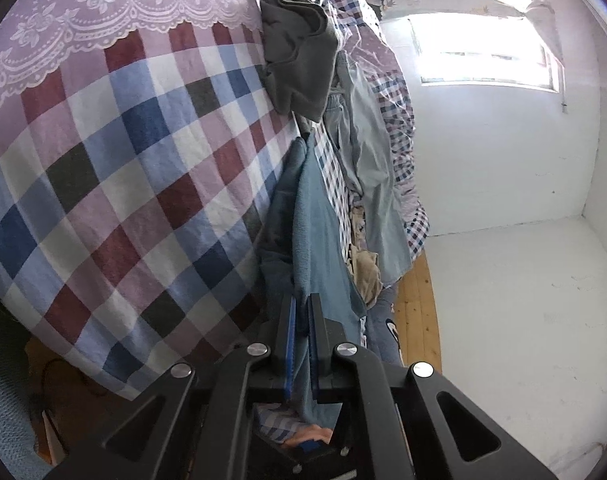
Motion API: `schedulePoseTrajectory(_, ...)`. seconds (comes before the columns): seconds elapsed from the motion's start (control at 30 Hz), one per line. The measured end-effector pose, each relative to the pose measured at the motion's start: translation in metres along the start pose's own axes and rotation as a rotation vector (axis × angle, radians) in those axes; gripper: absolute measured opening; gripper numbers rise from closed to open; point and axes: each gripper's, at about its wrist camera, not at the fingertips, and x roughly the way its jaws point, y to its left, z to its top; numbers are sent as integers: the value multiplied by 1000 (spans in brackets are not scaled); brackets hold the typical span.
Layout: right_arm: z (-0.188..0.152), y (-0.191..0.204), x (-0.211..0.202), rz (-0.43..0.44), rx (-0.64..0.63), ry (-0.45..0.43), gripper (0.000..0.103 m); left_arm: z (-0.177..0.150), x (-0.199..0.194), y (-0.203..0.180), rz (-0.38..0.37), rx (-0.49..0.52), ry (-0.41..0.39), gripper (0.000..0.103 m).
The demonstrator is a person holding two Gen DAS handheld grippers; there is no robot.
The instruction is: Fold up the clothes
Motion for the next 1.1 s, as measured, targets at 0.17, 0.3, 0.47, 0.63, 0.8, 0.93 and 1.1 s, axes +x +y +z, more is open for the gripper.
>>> schedulePoseTrajectory(0.17,-1,-8,15,19,20,52,16,1,0,0,14,-4,-4,4)
schedulePoseTrajectory(0.3,-1,-13,16,45,26,53,10,0,0,6,59,-30,-8,5)
schedulePoseTrajectory(0.47,0,-20,15,64,47,56,9,-9,0,6,72,-38,-2,61)
schedulePoseTrajectory(0.63,3,-28,13,72,71,46,9,-25,11,6,34,-52,46,77)
schedulePoseTrajectory(0.8,4,-31,8,75,84,34,9,-18,24,2,-18,-50,45,77)
schedulePoseTrajectory(0.93,5,-32,6,77,87,31,9,-15,34,-6,-44,-17,41,77)
schedulePoseTrajectory(1.1,7,-35,5,76,99,26,9,-14,50,-15,-58,14,48,77)
